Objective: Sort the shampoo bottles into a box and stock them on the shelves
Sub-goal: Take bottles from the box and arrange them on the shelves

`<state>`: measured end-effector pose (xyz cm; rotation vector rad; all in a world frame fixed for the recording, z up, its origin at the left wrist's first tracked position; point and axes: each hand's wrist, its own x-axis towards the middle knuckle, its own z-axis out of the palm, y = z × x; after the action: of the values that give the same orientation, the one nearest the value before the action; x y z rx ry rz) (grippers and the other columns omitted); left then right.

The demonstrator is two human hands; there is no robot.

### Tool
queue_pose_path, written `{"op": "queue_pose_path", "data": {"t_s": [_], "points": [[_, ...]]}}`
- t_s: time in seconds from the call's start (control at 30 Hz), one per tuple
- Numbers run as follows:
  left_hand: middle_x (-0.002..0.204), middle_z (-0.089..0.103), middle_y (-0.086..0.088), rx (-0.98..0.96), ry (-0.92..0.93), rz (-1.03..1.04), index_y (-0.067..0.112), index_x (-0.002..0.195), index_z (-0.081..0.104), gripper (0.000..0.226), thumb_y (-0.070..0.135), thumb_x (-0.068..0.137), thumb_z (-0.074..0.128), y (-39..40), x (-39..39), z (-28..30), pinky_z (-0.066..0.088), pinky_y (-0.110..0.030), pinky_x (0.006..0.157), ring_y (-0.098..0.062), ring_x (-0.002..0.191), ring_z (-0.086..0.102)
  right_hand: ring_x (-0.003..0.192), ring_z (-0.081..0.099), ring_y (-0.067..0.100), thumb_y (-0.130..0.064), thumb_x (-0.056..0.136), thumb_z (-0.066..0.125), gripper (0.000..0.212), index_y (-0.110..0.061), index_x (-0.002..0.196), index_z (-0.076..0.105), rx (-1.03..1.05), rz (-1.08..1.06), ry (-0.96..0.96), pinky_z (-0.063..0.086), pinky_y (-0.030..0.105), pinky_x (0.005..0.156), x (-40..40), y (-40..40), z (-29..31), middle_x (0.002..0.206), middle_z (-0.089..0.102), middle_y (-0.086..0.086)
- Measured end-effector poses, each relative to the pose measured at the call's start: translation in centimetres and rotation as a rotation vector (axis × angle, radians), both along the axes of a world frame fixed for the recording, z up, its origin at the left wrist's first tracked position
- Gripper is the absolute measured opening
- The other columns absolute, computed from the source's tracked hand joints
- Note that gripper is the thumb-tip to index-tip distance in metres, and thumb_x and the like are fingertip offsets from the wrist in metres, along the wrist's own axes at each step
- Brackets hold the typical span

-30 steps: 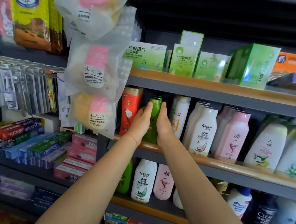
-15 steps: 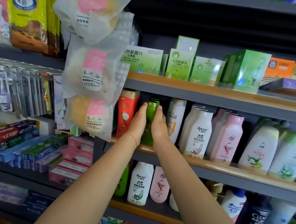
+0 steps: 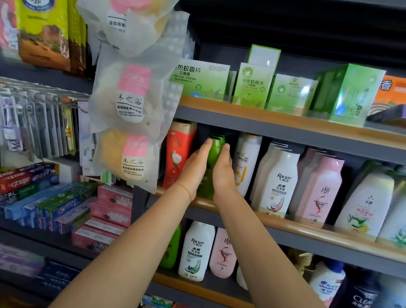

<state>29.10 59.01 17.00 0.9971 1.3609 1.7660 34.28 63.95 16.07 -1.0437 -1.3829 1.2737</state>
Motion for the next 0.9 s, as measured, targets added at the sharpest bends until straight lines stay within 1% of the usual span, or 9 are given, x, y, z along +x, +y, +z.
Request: {"op": "queue_pose_path", "data": {"t_s": [0.1, 0.2, 0.3, 0.47, 0.53, 0.67, 0.73, 0.8, 0.9], "points": [[0.137, 0.052, 0.004, 0.002, -0.015, 0.013, 0.032, 0.141, 0.050, 0.054, 0.061, 0.096, 0.047, -0.1, 0.1, 0.0, 0.041, -0.034, 0.097, -0.014, 0.116, 0.048, 0.142, 0.034, 0.025, -0.067, 0.098, 0.020, 0.069, -0.031, 0.157, 0.021, -0.001, 0.004, -0.001, 0.027, 0.038, 0.113, 0.1, 0.0, -0.1, 0.157, 0.034, 0.003], [0.132, 0.053, 0.003, -0.004, -0.033, 0.008, 0.033, 0.136, 0.051, 0.048, 0.059, 0.096, 0.049, -0.2, 0.2, 0.1, 0.040, -0.037, 0.104, -0.016, 0.118, 0.048, 0.142, 0.034, 0.026, -0.071, 0.096, 0.020, 0.073, -0.032, 0.157, 0.020, -0.015, 0.015, -0.001, 0.028, 0.041, 0.114, 0.0, 0.1, -0.1, 0.158, 0.034, 0.004], [0.115, 0.057, 0.006, -0.019, -0.074, -0.011, 0.037, 0.108, 0.057, 0.023, 0.057, 0.095, 0.052, -0.2, 0.0, 0.2, 0.039, -0.040, 0.111, -0.017, 0.118, 0.051, 0.141, 0.037, 0.027, -0.079, 0.089, 0.022, 0.083, -0.031, 0.157, 0.023, -0.032, 0.024, -0.003, 0.030, 0.043, 0.116, -0.4, -0.1, -0.3, 0.158, 0.034, 0.004], [0.138, 0.055, 0.002, -0.020, -0.064, -0.026, 0.031, 0.138, 0.052, 0.057, 0.063, 0.091, 0.054, -0.4, 0.0, 0.1, 0.038, -0.045, 0.113, -0.019, 0.128, 0.050, 0.139, 0.039, 0.026, -0.079, 0.089, 0.024, 0.082, -0.032, 0.156, 0.026, -0.080, 0.030, 0.018, 0.032, 0.042, 0.115, 0.1, -0.8, 0.1, 0.156, 0.037, 0.003], [0.135, 0.055, 0.005, -0.031, -0.036, -0.034, 0.030, 0.139, 0.052, 0.053, 0.058, 0.094, 0.053, -0.8, 0.1, 0.1, 0.041, -0.041, 0.109, -0.017, 0.125, 0.051, 0.144, 0.031, 0.024, -0.068, 0.097, 0.023, 0.071, -0.031, 0.157, 0.023, -0.029, 0.016, 0.028, 0.026, 0.039, 0.115, 0.6, -1.2, 0.5, 0.160, 0.031, 0.001], [0.116, 0.056, 0.022, 0.085, 0.118, 0.014, 0.032, 0.136, 0.052, 0.035, 0.037, 0.101, 0.051, -2.7, -0.2, -1.4, 0.041, -0.018, 0.083, -0.001, 0.111, 0.053, 0.148, 0.024, 0.015, -0.050, 0.105, 0.027, 0.058, -0.021, 0.156, 0.028, 0.289, -0.101, 0.044, 0.016, 0.032, 0.119, 1.7, -3.2, 0.1, 0.161, 0.029, -0.003], [0.123, 0.057, 0.015, 0.189, 0.173, 0.191, 0.023, 0.137, 0.055, 0.038, 0.023, 0.099, 0.055, -3.9, -0.7, -3.4, 0.045, -0.019, 0.091, -0.001, 0.111, 0.053, 0.140, 0.035, 0.009, -0.040, 0.105, 0.031, 0.049, -0.018, 0.147, 0.044, 0.472, -0.184, 0.127, 0.024, 0.026, 0.117, 2.2, -4.6, -0.8, 0.151, 0.044, -0.003], [0.121, 0.059, 0.007, 0.271, 0.313, 0.419, 0.015, 0.128, 0.063, 0.034, 0.009, 0.096, 0.054, -4.7, -1.3, -5.8, 0.047, -0.032, 0.103, -0.007, 0.111, 0.056, 0.122, 0.050, 0.004, -0.033, 0.099, 0.034, 0.041, -0.017, 0.125, 0.061, 0.576, -0.215, 0.193, 0.035, 0.014, 0.102, 2.5, -6.1, -1.9, 0.129, 0.060, -0.005], [0.140, 0.050, -0.001, 0.243, 0.514, 0.483, 0.012, 0.137, 0.056, 0.043, 0.003, 0.095, 0.050, -4.5, -2.2, -8.7, 0.037, -0.041, 0.115, -0.017, 0.132, 0.046, 0.096, 0.066, 0.013, -0.021, 0.094, 0.037, 0.033, -0.013, 0.096, 0.069, 0.503, -0.047, 0.252, 0.051, 0.019, 0.081, 2.0, -7.3, -3.2, 0.099, 0.071, 0.002]]}}
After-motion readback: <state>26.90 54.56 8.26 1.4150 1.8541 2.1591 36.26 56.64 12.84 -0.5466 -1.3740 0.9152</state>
